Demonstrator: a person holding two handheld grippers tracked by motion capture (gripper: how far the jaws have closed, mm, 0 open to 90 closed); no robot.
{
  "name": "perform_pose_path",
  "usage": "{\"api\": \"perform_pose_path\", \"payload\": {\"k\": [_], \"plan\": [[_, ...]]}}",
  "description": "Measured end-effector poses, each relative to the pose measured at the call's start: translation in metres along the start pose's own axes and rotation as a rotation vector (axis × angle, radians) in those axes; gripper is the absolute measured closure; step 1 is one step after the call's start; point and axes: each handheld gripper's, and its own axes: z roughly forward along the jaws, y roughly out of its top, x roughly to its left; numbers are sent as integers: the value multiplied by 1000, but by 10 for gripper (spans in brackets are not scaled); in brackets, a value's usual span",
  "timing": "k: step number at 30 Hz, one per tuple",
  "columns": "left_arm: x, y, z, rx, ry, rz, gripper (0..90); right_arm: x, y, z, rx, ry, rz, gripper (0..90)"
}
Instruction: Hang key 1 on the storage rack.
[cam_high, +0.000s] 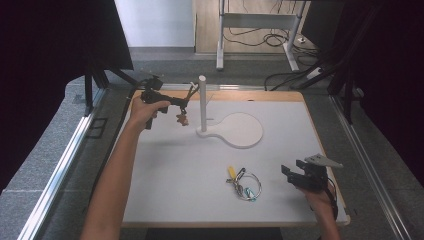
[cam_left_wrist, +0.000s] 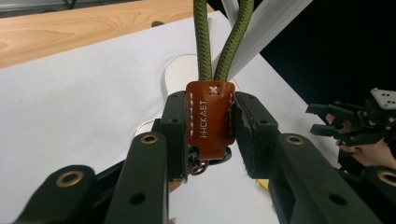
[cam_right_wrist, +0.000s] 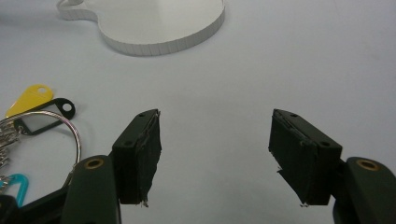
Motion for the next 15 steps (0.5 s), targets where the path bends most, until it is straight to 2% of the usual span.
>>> {"api": "perform_pose_path", "payload": {"k": [8, 11, 15], "plan": [[-4, -3, 8, 30, 19, 23, 670, 0, 1, -2, -4, -1, -7, 344], [-6, -5, 10, 28, 20, 27, 668, -1, 1, -2, -6, -1, -6, 344], [-7, -7, 12, 37, 41, 28, 664, 0, 2, -4, -9, -1, -4, 344]]}}
